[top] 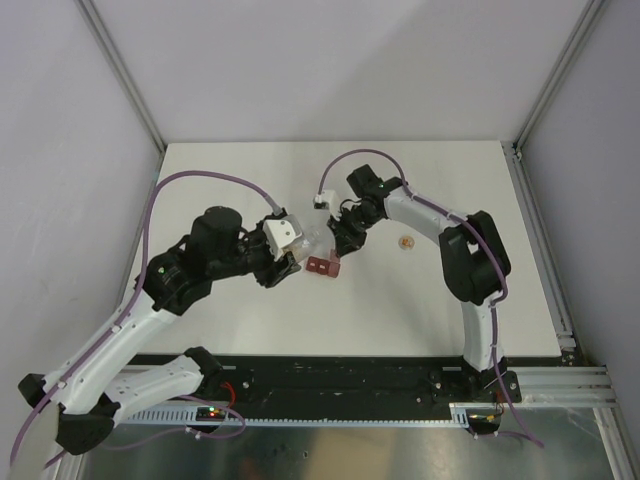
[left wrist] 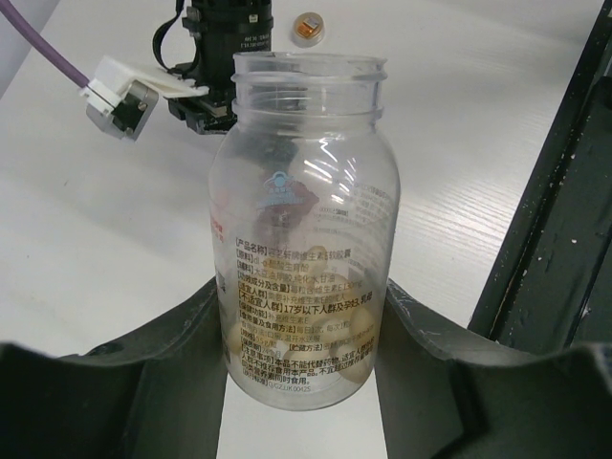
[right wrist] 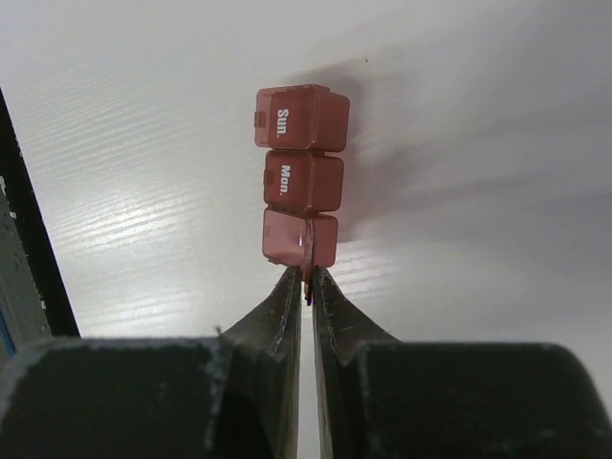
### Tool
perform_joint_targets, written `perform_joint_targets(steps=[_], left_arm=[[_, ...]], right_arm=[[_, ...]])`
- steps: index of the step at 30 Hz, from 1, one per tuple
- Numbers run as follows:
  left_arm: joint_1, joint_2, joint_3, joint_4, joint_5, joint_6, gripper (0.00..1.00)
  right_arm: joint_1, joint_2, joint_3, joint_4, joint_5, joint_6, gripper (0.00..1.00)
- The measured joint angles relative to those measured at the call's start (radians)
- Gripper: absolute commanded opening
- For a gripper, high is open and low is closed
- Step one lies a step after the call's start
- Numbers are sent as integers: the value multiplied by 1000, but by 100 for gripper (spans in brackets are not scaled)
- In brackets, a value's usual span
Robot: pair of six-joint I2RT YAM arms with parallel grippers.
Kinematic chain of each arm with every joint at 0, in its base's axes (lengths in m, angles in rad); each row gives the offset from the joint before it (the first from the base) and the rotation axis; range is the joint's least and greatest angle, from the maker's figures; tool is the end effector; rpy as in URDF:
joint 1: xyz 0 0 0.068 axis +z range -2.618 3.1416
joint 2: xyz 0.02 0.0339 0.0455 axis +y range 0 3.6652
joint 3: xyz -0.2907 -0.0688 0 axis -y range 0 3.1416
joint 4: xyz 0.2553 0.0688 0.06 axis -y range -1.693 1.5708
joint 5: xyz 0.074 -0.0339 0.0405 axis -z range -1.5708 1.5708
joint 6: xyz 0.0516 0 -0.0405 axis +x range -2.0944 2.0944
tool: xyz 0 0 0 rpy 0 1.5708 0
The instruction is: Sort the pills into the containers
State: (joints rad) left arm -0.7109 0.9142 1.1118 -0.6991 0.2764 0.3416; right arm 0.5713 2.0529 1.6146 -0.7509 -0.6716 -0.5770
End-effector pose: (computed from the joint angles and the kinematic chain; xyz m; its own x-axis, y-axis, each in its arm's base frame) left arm 0.1344 -0.1343 0.3933 -0.0722 0.4875 -0.8701 0.8844 0.4347 0.1701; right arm 0.3646 0.2725 0.2109 -0.3171 -0.7115 -0.6271 -0.9440 0.1731 0.2808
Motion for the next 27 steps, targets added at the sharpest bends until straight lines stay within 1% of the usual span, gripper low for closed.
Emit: perform_joint_targets(steps=[8,13,21,27], left_arm=[[0,29,0,0,-1,0,0],[0,68,0,2,-10,-1,0],[1,129,-5,52,-66,-33,0],[1,178,-21,93,-99,-69,0]], right_arm=[[-27,-50,-64,5,0,5,5],[-58,-82,-119,37,0,37,3],[-123,-152,-258,145,5,154,2],[-140,-203,-341,226,32,256,3]])
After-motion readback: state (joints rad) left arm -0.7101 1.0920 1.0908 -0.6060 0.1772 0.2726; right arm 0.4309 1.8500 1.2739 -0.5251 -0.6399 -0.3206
